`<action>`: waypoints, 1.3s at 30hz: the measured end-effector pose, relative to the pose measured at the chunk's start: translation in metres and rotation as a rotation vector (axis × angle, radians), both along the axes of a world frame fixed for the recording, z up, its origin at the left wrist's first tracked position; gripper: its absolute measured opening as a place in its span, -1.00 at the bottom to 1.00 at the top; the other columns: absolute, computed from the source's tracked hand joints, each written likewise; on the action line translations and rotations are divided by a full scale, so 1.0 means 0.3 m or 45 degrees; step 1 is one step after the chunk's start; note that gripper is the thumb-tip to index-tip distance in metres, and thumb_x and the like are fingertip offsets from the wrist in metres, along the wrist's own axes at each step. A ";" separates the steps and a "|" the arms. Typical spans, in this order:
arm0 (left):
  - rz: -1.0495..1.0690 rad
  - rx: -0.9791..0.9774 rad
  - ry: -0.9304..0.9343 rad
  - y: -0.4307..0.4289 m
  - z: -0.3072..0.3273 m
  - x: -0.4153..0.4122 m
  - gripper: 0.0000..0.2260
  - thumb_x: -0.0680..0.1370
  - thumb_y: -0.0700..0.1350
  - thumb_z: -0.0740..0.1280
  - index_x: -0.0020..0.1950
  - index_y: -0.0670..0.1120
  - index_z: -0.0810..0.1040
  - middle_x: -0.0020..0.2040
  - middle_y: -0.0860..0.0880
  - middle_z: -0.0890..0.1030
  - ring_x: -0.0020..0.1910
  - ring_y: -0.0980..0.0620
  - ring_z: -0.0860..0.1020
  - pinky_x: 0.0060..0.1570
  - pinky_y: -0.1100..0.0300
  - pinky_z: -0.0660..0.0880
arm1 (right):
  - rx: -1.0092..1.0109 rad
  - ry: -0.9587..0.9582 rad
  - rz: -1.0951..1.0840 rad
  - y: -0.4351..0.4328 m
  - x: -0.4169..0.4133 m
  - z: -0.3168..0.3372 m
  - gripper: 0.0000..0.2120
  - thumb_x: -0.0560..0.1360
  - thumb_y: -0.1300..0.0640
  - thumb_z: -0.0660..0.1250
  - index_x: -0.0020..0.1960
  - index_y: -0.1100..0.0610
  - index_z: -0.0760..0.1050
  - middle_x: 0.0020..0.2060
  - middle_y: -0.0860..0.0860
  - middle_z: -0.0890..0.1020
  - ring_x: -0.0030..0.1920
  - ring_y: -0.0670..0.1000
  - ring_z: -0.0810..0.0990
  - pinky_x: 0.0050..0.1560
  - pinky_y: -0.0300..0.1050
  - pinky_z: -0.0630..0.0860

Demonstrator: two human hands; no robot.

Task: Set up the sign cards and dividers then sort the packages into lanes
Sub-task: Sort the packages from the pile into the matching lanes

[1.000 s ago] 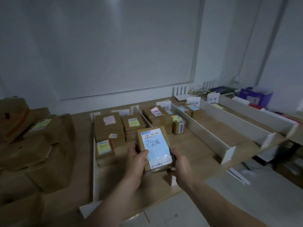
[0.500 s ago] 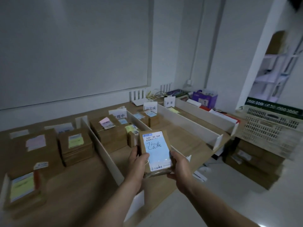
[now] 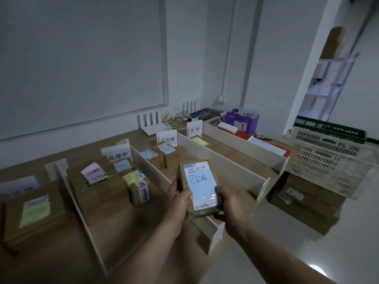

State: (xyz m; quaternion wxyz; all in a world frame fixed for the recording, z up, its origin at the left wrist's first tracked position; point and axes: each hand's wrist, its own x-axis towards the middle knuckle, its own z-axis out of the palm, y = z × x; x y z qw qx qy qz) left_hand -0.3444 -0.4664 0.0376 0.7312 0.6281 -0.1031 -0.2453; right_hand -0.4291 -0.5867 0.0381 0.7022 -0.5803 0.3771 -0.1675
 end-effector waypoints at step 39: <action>0.339 0.397 0.268 -1.009 -0.374 0.797 -0.37 0.45 -0.38 0.28 0.48 0.03 0.37 0.31 -0.07 0.55 0.17 -0.06 0.57 0.05 0.04 0.61 | -0.012 0.326 0.315 -1.017 0.993 -0.440 -0.64 0.34 -0.11 0.23 -0.19 0.16 0.61 -0.19 0.15 0.69 -0.14 0.18 0.63 -0.09 0.07 0.52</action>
